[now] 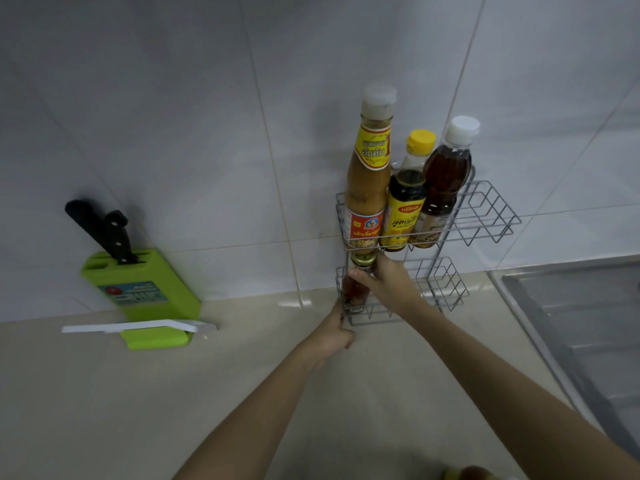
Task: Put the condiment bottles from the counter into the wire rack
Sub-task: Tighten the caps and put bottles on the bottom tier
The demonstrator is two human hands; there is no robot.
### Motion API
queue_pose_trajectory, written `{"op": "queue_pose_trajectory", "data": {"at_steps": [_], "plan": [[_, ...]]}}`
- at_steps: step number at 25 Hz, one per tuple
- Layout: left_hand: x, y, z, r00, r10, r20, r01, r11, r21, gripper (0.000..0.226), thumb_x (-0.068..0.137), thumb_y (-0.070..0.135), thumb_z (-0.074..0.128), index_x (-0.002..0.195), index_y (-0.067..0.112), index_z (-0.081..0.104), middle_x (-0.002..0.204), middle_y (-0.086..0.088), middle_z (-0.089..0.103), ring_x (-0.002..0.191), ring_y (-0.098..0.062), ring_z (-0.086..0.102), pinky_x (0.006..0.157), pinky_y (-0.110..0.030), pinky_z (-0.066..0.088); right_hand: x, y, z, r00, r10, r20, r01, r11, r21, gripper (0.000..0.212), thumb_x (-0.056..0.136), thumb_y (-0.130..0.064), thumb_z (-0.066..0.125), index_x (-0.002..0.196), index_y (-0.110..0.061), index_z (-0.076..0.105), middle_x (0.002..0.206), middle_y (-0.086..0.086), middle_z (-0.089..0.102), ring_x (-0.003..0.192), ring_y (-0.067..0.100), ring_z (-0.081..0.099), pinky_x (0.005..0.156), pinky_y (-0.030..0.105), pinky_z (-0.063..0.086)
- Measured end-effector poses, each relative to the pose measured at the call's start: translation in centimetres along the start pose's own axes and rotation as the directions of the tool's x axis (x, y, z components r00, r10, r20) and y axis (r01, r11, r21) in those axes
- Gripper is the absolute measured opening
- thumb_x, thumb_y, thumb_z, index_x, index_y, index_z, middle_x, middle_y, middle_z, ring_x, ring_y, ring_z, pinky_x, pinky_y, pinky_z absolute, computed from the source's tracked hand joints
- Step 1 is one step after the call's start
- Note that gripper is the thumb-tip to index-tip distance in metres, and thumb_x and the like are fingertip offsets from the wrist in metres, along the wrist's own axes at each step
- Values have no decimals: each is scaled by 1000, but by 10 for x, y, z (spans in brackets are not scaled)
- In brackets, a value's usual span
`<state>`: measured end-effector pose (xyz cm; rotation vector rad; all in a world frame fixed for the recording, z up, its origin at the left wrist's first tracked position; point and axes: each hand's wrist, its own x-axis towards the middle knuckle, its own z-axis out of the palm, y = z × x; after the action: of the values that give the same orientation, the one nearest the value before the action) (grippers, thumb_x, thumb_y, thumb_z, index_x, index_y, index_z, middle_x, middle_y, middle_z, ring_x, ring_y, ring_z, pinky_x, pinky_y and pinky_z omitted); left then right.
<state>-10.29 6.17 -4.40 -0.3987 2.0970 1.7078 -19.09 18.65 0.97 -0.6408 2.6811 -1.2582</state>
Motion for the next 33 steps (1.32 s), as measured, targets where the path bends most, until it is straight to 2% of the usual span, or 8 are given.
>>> {"op": "queue_pose_trajectory", "data": {"at_steps": [4, 7, 10, 14, 18, 23, 29, 33], "plan": [[0, 3, -2, 1000, -18, 16, 18, 1000, 17, 94, 75, -13, 44, 154, 27, 11, 156, 1, 29, 146, -15, 23, 85, -22, 38, 2, 0, -6, 1000, -11, 22, 12, 999, -45, 34, 90, -31, 62, 108, -2, 56, 98, 12, 66, 85, 21, 56, 69, 25, 37], [2, 2, -2, 1000, -24, 12, 24, 999, 29, 93, 74, -12, 45, 153, 27, 13, 153, -1, 34, 137, -12, 32, 80, -20, 41, 6, 6, -11, 997, 65, 35, -63, 997, -41, 34, 91, -36, 59, 103, -5, 59, 92, 7, 64, 90, 27, 61, 70, 25, 37], [6, -2, -3, 1000, -25, 8, 25, 999, 30, 99, 65, -3, 48, 152, 30, 13, 153, -1, 35, 127, -9, 34, 87, -27, 43, 5, 3, -6, 1000, 19, 4, -19, 998, -58, 38, 88, -37, 64, 105, -4, 59, 97, 12, 68, 88, 26, 62, 70, 25, 40], [7, -5, -3, 999, -30, 18, 29, 998, 48, 104, 61, 1, 49, 152, 31, 11, 153, 2, 34, 136, -13, 33, 95, -31, 43, 0, -1, 5, 998, -66, -7, 65, 996, -61, 42, 84, -36, 69, 109, -5, 57, 106, 12, 69, 96, 26, 63, 77, 28, 46], [7, -3, -4, 999, -32, 21, 31, 998, 61, 101, 65, -1, 49, 152, 31, 12, 152, 0, 35, 132, -13, 35, 98, -33, 43, 2, 9, 4, 999, -35, 12, 36, 999, -31, 44, 82, -37, 71, 111, -7, 58, 105, 10, 68, 96, 24, 63, 76, 28, 46], [10, -3, -4, 999, -43, -5, 43, 996, 84, 98, 60, 4, 48, 150, 29, 19, 145, -2, 43, 126, -16, 43, 89, -32, 45, 6, 9, 6, 1000, -29, -12, 28, 999, -30, 43, 83, -33, 71, 113, -5, 58, 109, 13, 66, 97, 25, 61, 75, 27, 43], [14, -5, -5, 999, -43, -2, 43, 996, 73, 93, 69, -3, 47, 151, 27, 17, 146, -2, 42, 129, -16, 40, 83, -27, 44, 5, 15, 8, 997, -73, -3, 73, 997, -38, 40, 83, -31, 71, 112, -6, 59, 108, 12, 69, 96, 25, 64, 74, 25, 44], [16, -6, -4, 999, -40, -12, 41, 997, 65, 90, 72, -3, 48, 152, 26, 18, 145, -3, 43, 130, -18, 42, 79, -25, 45, 8, 13, 5, 999, -20, 41, 17, 998, 57, 46, 81, -31, 73, 119, -11, 56, 115, 7, 66, 99, 18, 59, 81, 26, 45]]}}
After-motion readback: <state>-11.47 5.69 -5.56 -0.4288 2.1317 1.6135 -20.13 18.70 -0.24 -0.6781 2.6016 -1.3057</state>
